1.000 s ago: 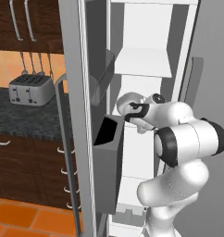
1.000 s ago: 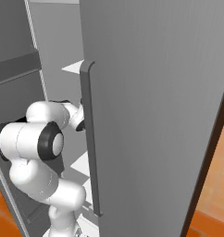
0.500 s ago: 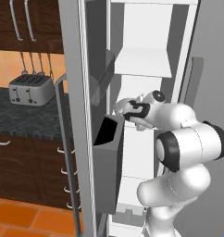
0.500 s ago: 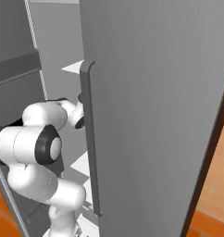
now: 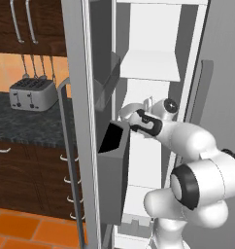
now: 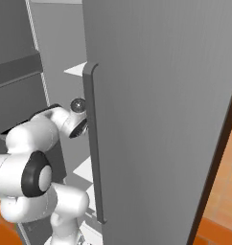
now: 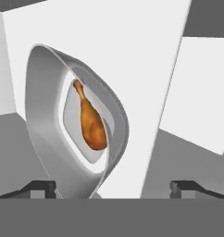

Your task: Take the meat container that has the chicken drumstick and place it on the second highest rack of the freezer. Then take the vegetable container that has the squash and bell pepper and place it on the highest rack of the freezer.

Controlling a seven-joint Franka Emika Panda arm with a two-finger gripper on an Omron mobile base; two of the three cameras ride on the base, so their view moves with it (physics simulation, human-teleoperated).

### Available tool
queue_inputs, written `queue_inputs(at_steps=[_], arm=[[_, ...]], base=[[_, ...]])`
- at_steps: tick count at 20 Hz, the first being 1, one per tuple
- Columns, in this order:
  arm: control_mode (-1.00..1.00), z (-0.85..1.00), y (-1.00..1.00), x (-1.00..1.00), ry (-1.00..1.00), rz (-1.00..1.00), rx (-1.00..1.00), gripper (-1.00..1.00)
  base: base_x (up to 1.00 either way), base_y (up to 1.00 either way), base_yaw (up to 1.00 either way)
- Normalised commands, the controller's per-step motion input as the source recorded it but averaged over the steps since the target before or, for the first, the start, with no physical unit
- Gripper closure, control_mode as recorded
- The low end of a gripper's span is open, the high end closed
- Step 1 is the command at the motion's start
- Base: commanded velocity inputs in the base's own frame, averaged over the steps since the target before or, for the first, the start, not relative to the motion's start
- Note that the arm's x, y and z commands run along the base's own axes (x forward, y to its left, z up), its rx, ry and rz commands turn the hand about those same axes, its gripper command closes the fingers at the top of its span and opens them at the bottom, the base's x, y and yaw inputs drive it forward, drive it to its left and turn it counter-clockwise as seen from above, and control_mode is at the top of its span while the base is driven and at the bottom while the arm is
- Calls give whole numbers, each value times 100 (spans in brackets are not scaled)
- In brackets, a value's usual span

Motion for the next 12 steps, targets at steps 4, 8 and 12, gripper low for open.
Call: queue_inputs(at_steps=[4, 8, 12], arm=[[-100, 60, 17, -56, -9, 0, -4, -100], [-100, 71, 10, -51, 0, 0, -7, -100], [-100, 78, 0, -77, 0, 0, -6, -100]], base=[[0, 0, 0], [0, 0, 0], [0, 0, 0]])
